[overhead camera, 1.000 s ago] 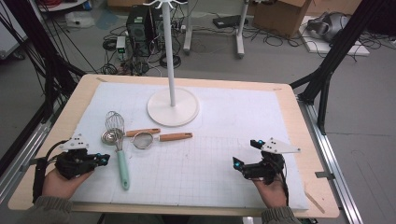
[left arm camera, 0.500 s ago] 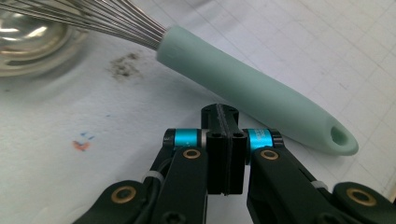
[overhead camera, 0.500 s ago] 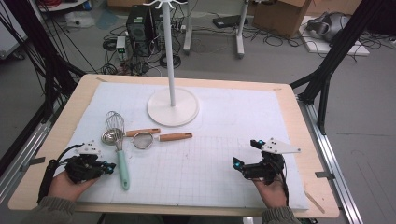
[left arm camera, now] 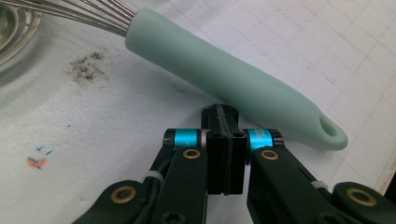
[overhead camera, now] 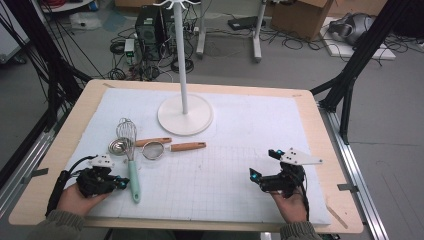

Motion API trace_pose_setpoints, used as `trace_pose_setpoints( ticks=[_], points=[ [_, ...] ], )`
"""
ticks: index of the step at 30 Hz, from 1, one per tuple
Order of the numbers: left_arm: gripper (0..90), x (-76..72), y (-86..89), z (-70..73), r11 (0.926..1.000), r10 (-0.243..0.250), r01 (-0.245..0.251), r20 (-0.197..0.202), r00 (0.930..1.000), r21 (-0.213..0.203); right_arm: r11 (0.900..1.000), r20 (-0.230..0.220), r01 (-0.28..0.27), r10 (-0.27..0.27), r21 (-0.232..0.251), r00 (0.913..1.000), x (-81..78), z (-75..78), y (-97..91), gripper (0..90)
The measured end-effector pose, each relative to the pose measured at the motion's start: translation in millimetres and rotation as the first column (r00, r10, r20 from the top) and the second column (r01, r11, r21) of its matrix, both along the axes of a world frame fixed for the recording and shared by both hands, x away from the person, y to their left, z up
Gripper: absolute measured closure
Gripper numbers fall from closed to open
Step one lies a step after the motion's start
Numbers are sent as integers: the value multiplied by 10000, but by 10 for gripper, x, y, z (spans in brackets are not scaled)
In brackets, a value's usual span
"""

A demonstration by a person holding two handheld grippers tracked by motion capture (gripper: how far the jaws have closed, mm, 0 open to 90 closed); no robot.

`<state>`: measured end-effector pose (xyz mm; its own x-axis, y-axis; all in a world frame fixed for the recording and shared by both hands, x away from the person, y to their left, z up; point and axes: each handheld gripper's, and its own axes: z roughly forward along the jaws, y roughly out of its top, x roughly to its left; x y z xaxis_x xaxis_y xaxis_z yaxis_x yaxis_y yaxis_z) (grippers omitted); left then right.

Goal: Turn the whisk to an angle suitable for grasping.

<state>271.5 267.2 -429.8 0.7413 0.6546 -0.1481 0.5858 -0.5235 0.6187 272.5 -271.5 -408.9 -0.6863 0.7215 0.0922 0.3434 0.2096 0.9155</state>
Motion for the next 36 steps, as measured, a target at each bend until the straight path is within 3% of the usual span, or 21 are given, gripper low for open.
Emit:
trace_pose_setpoints(
  ticks=[11, 36],
  points=[
    [893, -3, -44, -1, 9997, -239, 239, -89, 9997, -70, 10000, -31, -5, 5, -4, 10000, -1, 1, 7, 2],
    [892, 45, -350, -1, 9941, -1084, 1083, -115, 9940, -53, 10000, 43, 71, -72, 36, 10000, 6, 5, -5, 2]
  ],
)
